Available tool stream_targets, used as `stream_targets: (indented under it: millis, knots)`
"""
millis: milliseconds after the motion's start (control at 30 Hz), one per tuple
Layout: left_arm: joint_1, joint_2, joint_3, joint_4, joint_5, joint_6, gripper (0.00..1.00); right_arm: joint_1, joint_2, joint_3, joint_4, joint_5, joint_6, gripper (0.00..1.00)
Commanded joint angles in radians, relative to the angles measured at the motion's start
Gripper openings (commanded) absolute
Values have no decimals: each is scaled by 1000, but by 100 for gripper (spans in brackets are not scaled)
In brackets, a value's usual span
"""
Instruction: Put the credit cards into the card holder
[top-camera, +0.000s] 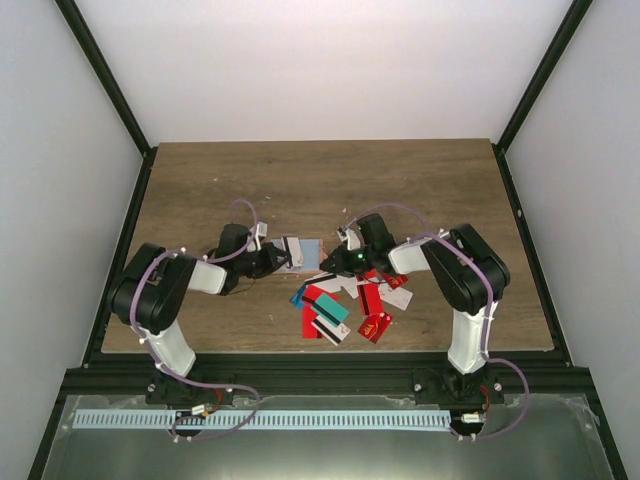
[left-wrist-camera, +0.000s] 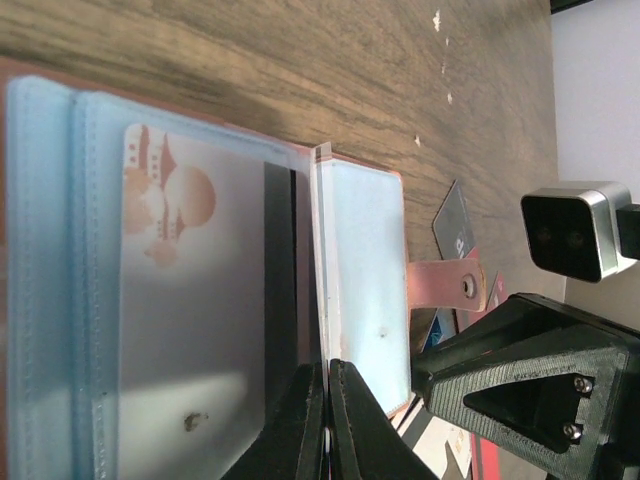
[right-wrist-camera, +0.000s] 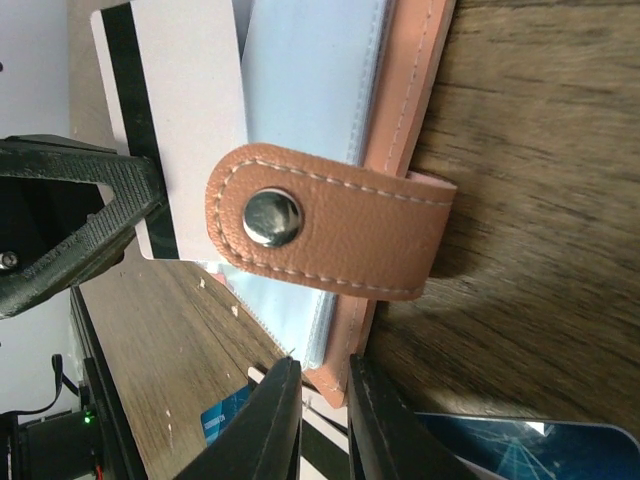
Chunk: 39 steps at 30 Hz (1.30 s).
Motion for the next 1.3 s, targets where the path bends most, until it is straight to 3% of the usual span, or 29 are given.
stream_targets:
  millis: [0,1100,1267]
  knots:
    - [3,28,-7,-25,31,-21,4,15,26,25,-9,-8,6,16]
    - [2,80,222,-549,91,305,4,15,28,60,-64,10,-37,15]
    - [1,106,238,-553,119,318,4,15,32,63,-68,7,-43,15]
